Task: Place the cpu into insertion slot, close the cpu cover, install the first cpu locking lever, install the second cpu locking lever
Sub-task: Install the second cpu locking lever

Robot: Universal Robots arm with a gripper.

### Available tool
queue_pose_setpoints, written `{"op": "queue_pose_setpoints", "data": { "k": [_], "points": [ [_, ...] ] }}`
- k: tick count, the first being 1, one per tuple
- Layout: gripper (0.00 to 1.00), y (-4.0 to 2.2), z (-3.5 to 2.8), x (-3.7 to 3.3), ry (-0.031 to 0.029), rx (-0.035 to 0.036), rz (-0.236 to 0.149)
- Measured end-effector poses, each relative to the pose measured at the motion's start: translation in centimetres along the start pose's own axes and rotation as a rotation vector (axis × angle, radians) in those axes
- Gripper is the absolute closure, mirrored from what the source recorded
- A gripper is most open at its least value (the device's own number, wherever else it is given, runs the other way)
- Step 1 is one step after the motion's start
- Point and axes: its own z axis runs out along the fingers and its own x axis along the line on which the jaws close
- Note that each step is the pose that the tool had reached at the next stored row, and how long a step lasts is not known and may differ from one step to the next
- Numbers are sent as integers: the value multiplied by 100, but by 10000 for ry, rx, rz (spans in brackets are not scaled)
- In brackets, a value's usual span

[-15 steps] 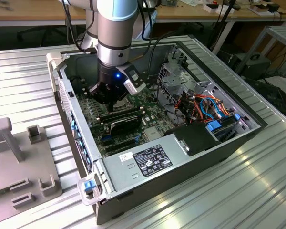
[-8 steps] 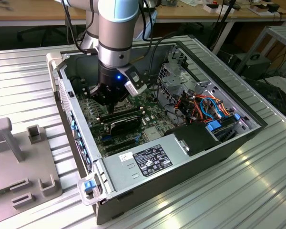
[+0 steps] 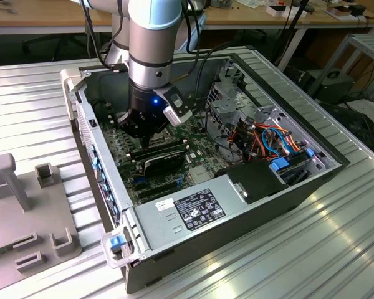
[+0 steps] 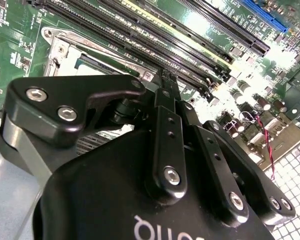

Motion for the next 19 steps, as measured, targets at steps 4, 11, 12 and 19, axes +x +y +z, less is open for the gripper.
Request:
{"op": "queue_pose_setpoints", "data": {
  "k": [4,11,12,19],
  "points": [
    [89,21,-2,1,3,1,1],
    [89,78,-7,1,16,1,-1],
    [89,89,-8,2,19,1,-1],
    [89,118,-10,2,31,-3,-2]
  ]
}}
